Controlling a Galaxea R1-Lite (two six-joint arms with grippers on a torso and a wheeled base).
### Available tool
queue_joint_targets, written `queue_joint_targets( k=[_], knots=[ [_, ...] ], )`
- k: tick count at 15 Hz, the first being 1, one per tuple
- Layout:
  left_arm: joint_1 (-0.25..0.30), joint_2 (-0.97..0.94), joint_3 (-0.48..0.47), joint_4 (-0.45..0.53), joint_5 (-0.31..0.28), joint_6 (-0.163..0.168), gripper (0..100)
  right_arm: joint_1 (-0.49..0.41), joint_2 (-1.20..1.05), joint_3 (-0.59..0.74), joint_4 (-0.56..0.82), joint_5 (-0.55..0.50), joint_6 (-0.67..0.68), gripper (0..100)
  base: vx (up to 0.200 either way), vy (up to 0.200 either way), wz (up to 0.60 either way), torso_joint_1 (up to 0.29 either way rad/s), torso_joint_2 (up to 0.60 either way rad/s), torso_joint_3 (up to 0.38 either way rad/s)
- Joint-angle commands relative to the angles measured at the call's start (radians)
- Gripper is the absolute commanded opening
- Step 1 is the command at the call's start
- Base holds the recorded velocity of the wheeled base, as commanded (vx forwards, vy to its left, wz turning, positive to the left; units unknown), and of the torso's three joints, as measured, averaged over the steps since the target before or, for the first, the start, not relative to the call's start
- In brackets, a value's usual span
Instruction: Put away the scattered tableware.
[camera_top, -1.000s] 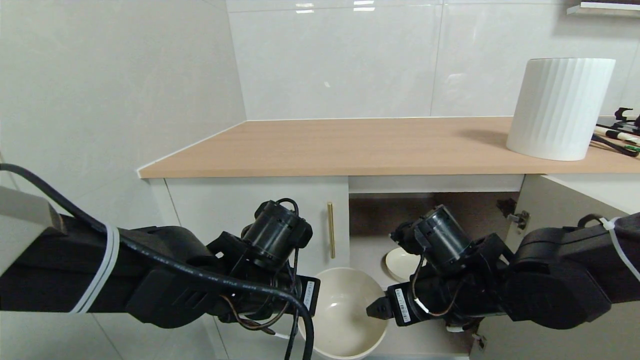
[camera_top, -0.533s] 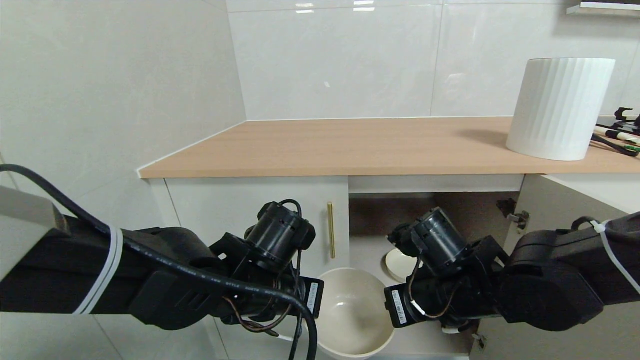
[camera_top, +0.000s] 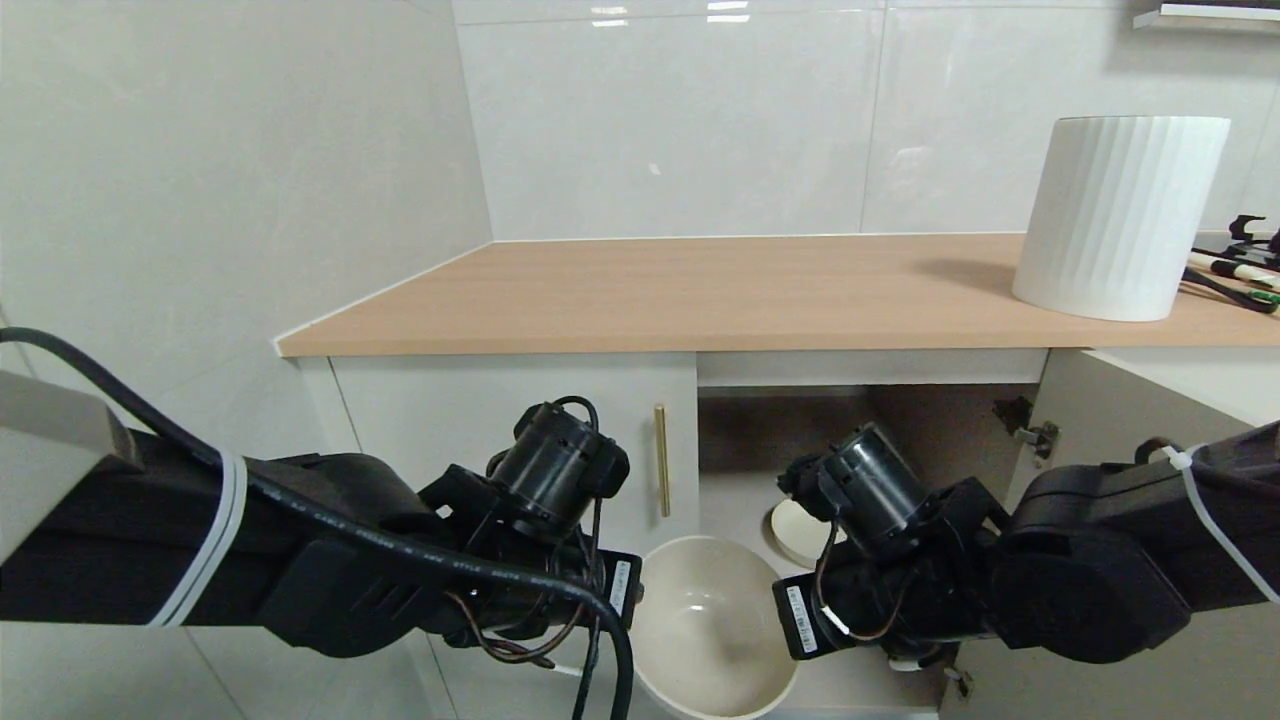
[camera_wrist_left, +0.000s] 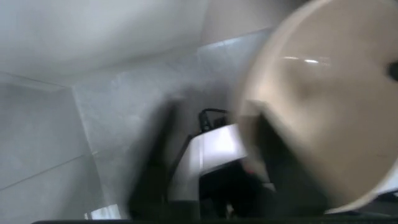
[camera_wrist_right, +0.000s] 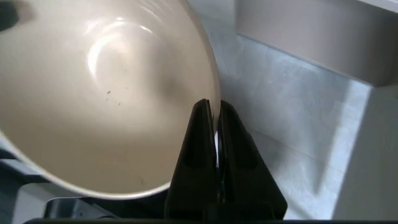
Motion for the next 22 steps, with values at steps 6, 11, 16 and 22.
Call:
queue_joint_targets(
  k=[6,11,16,22],
  knots=[
    [0.017,-0.021,0.003,-0.102,0.026,-0.047,100,-0.105,0.133,0.004,-0.174,-0.079,0.032,0,0.0,0.0,0.0,0.0,0.0,0.0],
    [0.017,-0.024,0.001,-0.103,0.027,-0.048,100,-0.199,0.272,0.099,-0.584,-0.223,0.048,0,0.0,0.0,0.0,0.0,0.0,0.0],
    [0.02,-0.035,0.001,-0.103,0.026,-0.047,100,-0.321,0.363,0.035,-0.644,-0.226,0.045,0,0.0,0.0,0.0,0.0,0.0,0.0],
    [0.02,-0.035,0.003,-0.103,0.027,-0.048,100,-0.395,0.437,-0.065,-0.636,-0.226,0.045,0,0.0,0.0,0.0,0.0,0.0,0.0]
  ],
)
